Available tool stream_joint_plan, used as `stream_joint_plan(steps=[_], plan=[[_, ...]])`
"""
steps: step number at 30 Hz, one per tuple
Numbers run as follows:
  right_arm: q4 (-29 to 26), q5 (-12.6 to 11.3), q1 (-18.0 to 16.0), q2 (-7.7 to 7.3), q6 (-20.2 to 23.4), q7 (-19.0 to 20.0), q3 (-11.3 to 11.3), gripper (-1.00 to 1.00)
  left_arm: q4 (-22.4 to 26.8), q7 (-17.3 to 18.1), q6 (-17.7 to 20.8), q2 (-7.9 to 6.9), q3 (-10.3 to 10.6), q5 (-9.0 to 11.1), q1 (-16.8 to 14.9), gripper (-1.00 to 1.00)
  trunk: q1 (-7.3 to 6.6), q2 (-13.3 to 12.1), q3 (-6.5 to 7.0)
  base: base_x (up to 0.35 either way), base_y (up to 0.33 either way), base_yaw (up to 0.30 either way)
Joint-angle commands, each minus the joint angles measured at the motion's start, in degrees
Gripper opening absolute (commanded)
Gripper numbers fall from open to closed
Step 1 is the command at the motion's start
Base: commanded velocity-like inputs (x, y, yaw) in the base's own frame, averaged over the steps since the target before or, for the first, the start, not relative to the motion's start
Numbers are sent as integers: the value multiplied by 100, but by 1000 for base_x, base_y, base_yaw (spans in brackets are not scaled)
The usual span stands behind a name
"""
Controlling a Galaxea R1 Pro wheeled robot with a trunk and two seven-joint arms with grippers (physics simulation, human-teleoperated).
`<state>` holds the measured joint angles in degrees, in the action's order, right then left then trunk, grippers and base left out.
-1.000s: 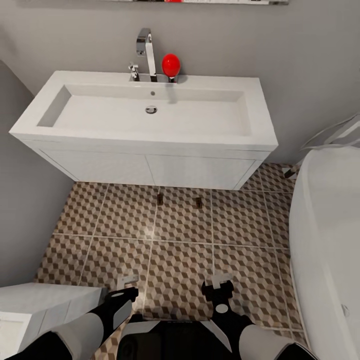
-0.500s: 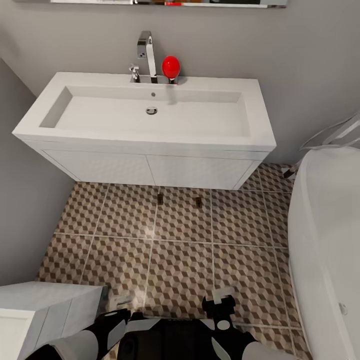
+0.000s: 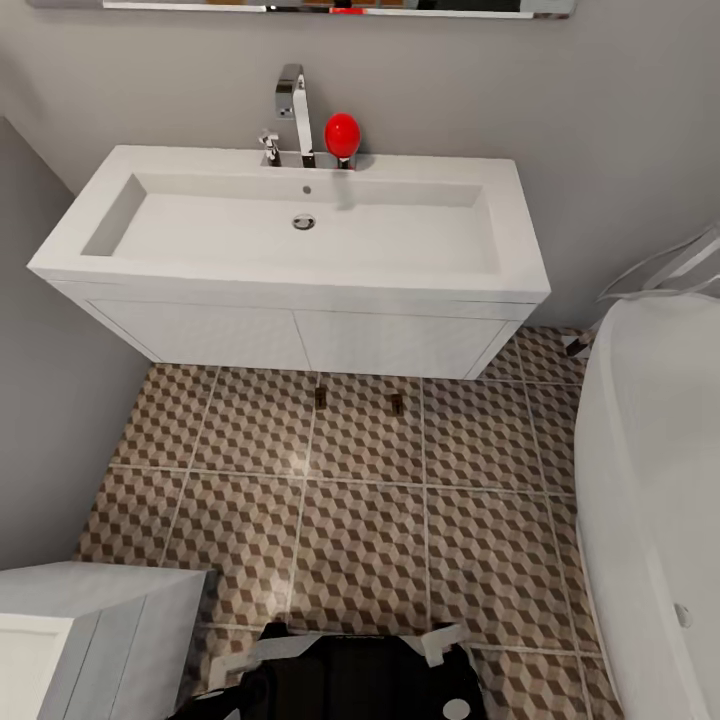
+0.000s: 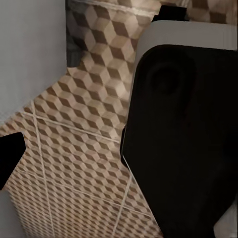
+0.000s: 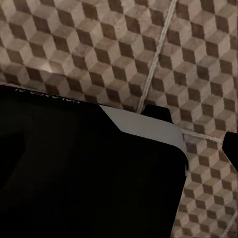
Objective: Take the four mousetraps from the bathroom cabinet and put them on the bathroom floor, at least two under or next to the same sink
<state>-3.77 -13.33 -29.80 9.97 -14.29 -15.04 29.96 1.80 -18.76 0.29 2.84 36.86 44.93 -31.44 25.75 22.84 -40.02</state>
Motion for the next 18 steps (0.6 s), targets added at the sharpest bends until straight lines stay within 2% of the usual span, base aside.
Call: stream_joint_plan(steps=[1, 8, 18], plan=[[6, -51, 50, 2, -25, -11, 54, 100, -1, 25, 2, -2, 51, 46, 24, 100, 4, 8, -5, 0, 0, 0], [13, -55, 377, 2, -260, 4, 54, 100, -53, 310, -1, -50, 50, 48, 246, 100, 4, 8, -5, 0, 0, 0], [15, -55, 568, 2, -560, 6, 54, 100, -57, 419, -3, -35, 49, 48, 400, 100, 4, 8, 16, 0, 0, 0]])
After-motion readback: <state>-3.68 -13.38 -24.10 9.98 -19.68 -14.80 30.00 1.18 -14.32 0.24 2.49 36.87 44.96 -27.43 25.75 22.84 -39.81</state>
